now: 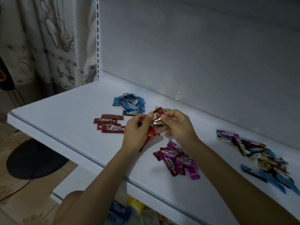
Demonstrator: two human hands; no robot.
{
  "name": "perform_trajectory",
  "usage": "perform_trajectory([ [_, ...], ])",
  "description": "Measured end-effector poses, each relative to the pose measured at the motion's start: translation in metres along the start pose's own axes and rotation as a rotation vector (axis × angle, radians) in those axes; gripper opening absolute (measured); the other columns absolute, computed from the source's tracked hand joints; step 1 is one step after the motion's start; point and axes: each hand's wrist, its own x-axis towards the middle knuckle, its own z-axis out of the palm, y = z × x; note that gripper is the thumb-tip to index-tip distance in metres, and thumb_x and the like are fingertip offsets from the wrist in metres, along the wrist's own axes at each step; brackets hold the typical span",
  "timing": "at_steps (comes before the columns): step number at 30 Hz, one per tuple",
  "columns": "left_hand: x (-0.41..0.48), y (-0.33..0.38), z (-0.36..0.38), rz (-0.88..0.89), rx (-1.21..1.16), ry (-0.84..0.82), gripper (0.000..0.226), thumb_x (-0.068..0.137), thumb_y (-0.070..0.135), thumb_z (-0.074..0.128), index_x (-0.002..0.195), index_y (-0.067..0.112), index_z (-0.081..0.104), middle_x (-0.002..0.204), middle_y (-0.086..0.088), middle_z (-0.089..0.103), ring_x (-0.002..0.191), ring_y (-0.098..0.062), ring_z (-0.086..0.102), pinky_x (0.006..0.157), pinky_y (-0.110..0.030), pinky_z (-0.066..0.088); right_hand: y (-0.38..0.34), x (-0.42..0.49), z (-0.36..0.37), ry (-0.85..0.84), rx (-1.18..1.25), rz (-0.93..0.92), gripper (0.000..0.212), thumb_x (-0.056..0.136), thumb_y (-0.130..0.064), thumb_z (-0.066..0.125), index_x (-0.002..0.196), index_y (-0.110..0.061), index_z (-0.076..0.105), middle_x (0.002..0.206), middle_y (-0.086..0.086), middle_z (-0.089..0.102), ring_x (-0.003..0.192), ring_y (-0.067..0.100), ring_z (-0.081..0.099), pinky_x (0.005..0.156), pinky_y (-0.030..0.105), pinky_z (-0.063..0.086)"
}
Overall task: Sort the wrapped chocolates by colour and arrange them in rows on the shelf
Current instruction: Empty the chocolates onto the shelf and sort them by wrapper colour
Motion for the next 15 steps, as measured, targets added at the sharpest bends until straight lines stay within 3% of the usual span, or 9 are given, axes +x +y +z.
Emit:
perform_trajectory([
  [4,-0.005,0.006,0.0,0.031,0.021,-0.066,0.042,0.084,0.046,0.063,0.084,0.005,0.069,0.069,-0.008,0.068,0.064,-0.02,0.064,0.066,-0.038,0.053,-0.001,-0.003,0.001,-0.064,-0.03,-0.016,0.02,0.095,-0.017,0.056,0.112,-0.009,0.063,0.063,0.006,0.053,0.047,0.009,0.046,0.04,0.021,0.035],
  [7,-0.008,0.011,0.0,-0.021,-0.037,-0.059,0.042,0.077,0.042,0.068,0.083,0.0,0.068,0.073,-0.013,0.069,0.066,-0.022,0.065,0.068,-0.04,0.054,-0.003,-0.002,0.005,0.021,0.055,0.034,0.021,0.098,-0.018,0.051,0.109,-0.004,0.063,0.057,0.002,0.051,0.042,0.007,0.04,0.038,0.019,0.031],
  [11,-0.004,0.029,-0.015,-0.051,0.012,0.09,0.03,0.082,0.04,0.068,0.079,0.01,0.069,0.073,-0.005,0.071,0.07,-0.016,0.067,0.068,-0.026,0.052,-0.013,0.004,0.005,0.11,0.2,0.212,0.013,0.099,-0.015,0.048,0.093,-0.009,0.057,0.062,0.002,0.051,0.042,0.007,0.035,0.038,0.019,0.026],
  [15,0.004,0.05,-0.065,-0.106,-0.072,0.293,0.034,0.09,0.039,0.063,0.076,0.008,0.064,0.056,-0.001,0.066,0.053,-0.015,0.063,0.051,-0.026,0.054,-0.015,0.007,0.026,-0.063,0.066,0.286,0.011,0.096,-0.016,0.054,0.09,-0.01,0.062,0.057,0.0,0.049,0.04,0.007,0.034,0.038,0.019,0.023],
])
